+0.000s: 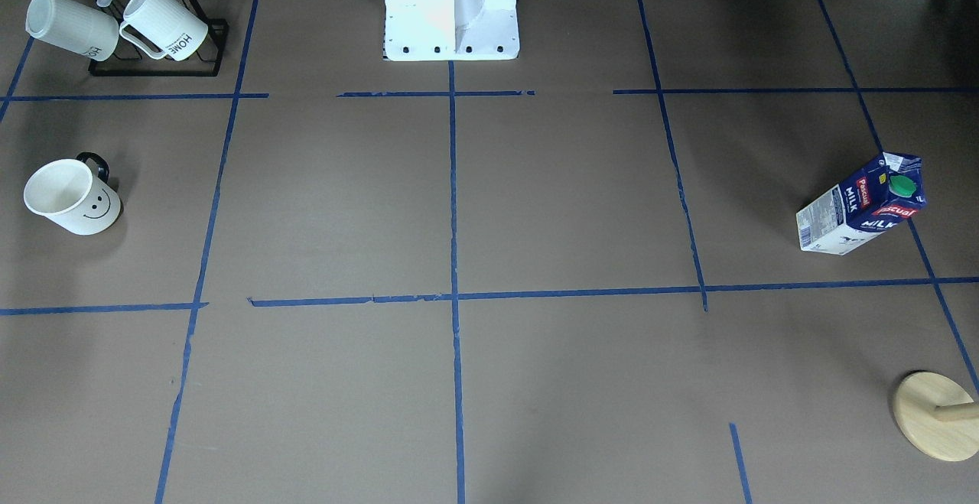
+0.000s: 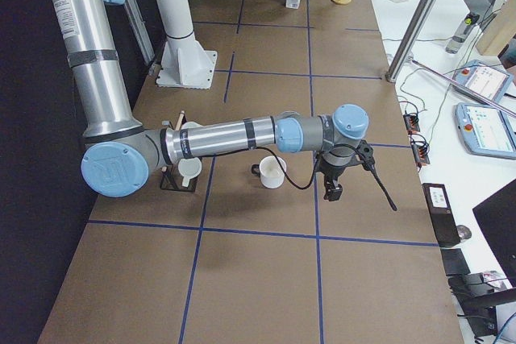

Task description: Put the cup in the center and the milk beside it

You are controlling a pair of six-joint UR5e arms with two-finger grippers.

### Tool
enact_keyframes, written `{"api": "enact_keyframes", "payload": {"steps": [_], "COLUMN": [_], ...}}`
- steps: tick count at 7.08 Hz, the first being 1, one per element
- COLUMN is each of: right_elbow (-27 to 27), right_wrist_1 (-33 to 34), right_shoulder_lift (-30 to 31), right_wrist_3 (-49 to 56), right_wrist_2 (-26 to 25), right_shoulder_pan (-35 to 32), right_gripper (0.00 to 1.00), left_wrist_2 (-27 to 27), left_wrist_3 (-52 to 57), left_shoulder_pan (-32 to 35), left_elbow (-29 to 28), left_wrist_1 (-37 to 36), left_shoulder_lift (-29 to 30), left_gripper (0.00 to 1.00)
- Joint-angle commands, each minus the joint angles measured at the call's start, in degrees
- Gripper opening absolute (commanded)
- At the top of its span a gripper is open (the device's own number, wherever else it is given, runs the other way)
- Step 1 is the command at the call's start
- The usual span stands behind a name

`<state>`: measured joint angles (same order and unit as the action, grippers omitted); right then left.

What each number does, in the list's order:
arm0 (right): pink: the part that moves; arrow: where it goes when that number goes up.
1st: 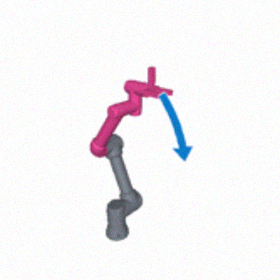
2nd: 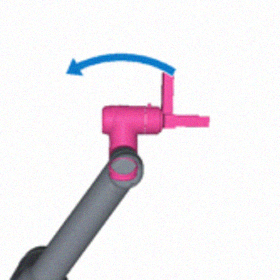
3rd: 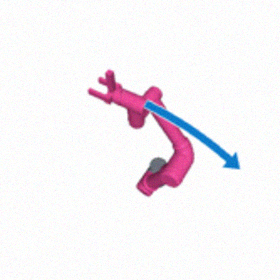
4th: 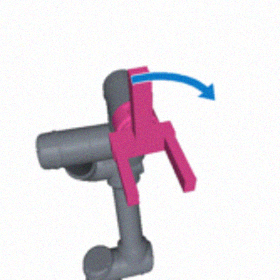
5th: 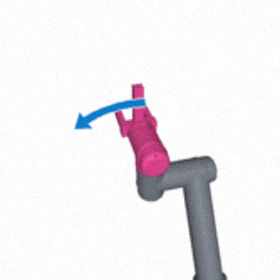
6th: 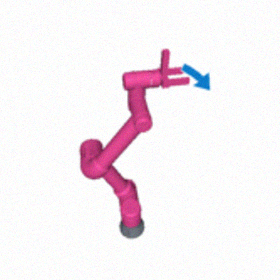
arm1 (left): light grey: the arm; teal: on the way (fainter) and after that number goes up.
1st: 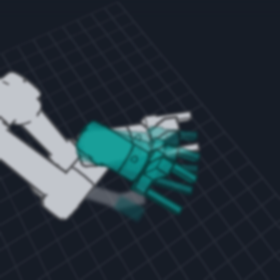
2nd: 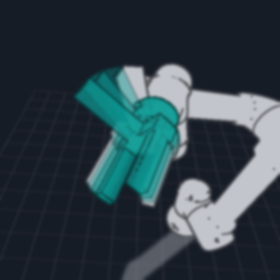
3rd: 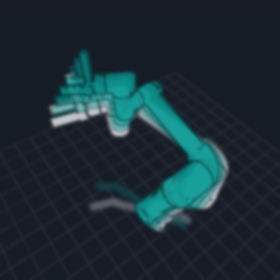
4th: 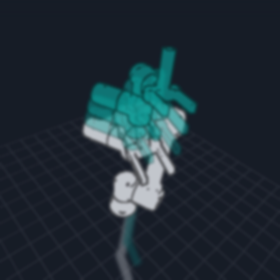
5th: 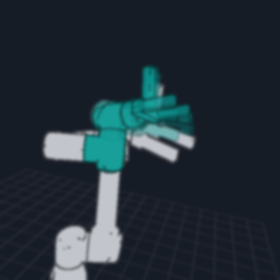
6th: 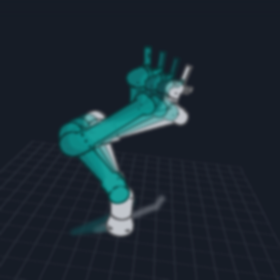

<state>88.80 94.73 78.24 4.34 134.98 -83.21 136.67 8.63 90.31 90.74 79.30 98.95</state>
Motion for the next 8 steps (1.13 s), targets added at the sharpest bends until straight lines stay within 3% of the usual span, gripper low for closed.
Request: {"api": "enact_keyframes", "payload": {"steps": [1,4,6,8], "right_elbow": [0.14,0.84,1.11,3.29], "right_wrist_1": [-0.33,-1.82,-10.22,-16.56], "right_shoulder_lift": [0.86,1.39,5.85,10.34], "right_wrist_3": [-0.12,-0.04,-1.09,-11.05], "right_wrist_2": [-0.06,-0.15,0.46,5.62], "right_shoulder_pan": [-0.02,0.33,1.38,5.32], "right_gripper": [1.00,1.00,1.00,1.00], "left_wrist_2": [0.17,1.22,1.76,1.76], "left_wrist_3": [-2.91,-3.01,-8.50,-9.24], "left_shoulder_pan": [-0.05,-0.23,-0.57,-0.66], "left_elbow": [1.54,1.45,1.46,1.63], "left_wrist_1": [0.06,0.85,1.03,4.17], "left_shoulder_lift": [-0.34,-2.09,-2.01,-2.18], "left_gripper": [1.00,1.00,1.00,1.00]}}
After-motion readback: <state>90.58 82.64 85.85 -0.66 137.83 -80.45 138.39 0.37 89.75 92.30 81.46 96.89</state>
